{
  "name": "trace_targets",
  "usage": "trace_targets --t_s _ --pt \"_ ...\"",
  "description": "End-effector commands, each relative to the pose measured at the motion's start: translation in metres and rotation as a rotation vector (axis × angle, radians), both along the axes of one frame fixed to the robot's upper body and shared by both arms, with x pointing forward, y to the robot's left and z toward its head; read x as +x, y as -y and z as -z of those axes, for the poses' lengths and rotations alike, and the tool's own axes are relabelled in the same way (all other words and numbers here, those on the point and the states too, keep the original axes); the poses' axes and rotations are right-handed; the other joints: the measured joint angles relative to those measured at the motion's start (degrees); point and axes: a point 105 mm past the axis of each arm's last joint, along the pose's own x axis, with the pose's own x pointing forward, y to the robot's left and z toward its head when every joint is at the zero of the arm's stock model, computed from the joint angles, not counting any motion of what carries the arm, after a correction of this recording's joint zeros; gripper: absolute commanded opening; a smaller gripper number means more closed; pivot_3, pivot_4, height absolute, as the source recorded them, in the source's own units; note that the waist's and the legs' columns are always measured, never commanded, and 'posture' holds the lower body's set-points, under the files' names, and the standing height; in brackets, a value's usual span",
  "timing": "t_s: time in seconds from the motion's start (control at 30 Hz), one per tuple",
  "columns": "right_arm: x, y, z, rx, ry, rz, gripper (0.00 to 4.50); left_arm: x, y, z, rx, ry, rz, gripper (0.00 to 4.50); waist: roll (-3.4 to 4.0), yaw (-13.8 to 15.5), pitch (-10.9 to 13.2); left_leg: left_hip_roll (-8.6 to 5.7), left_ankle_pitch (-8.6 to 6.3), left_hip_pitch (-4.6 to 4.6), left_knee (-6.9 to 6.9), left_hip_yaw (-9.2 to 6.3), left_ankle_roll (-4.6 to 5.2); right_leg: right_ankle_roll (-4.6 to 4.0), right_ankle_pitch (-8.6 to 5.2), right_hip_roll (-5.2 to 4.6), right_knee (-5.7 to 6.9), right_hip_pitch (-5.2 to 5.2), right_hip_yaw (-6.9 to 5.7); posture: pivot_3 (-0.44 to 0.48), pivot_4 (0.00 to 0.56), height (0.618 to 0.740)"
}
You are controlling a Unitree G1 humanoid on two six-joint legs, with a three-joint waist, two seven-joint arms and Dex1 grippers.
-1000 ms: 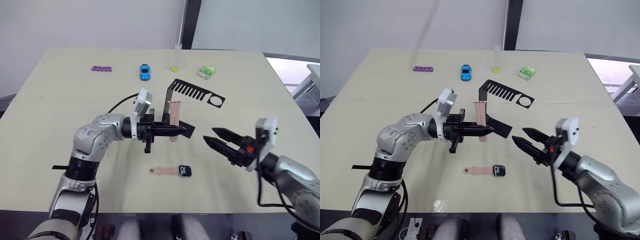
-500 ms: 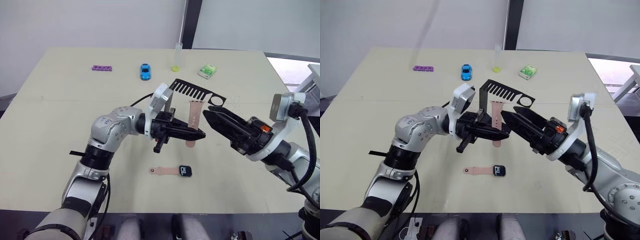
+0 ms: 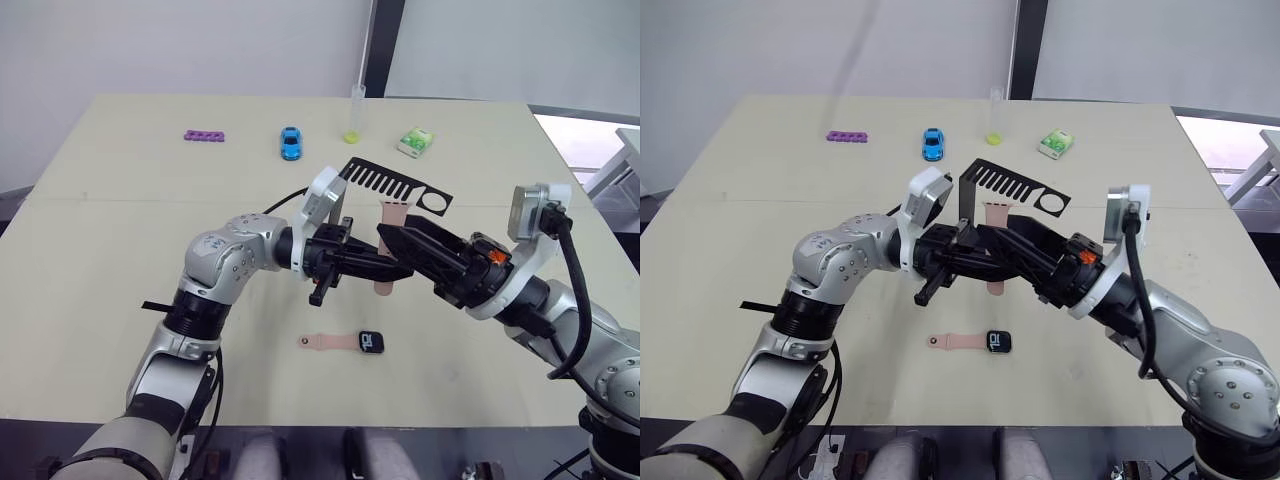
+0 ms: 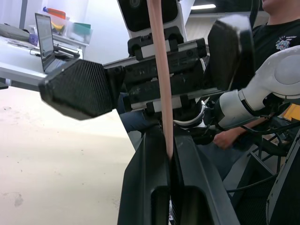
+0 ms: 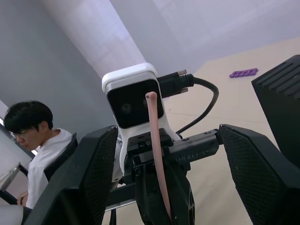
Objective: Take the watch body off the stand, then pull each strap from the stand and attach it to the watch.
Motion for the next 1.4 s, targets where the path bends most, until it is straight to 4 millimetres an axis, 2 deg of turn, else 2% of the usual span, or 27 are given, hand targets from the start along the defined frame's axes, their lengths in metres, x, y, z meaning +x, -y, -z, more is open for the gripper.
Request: trace_targets --t_s 0.03,0.13,1.4 --pt "-0.0113 -0.0049 -0.0119 0.026 0.073 -0.047 3.40 -0.0038 0.0000 -0.0089 -0.024 0.033 0.018 0.00 0.00 0.00 0.00 0.00 0.00 0.00 0.00 0.00 0.00 0.00 0.00 0.00 0.01 0.00 0.00 0.000 0.150 0.740" --pt "-0.0116 -0.0046 -0.0130 0.042 0.074 -0.047 2.30 -0.0041 0.0001 -0.0090 -0.026 0.032 0.017 0.00 0.00 -0.03 0.00 0.01 0.00 0.00 0.00 0.00 0.00 0.00 0.00 0.00 0.01 0.00 0.00 0.000 0.150 0.740" --pt "-0.0101 -0.0054 -0.0177 0.078 0.075 -0.051 2.30 -0.0023 0.0026 -0.0105 -0.022 0.043 0.010 0.00 0.00 -0.02 0.00 0.00 0.00 0.00 -0.01 -0.02 0.00 0.00 0.00 -0.01 -0.03 0.00 -0.01 0.000 0.150 0.740"
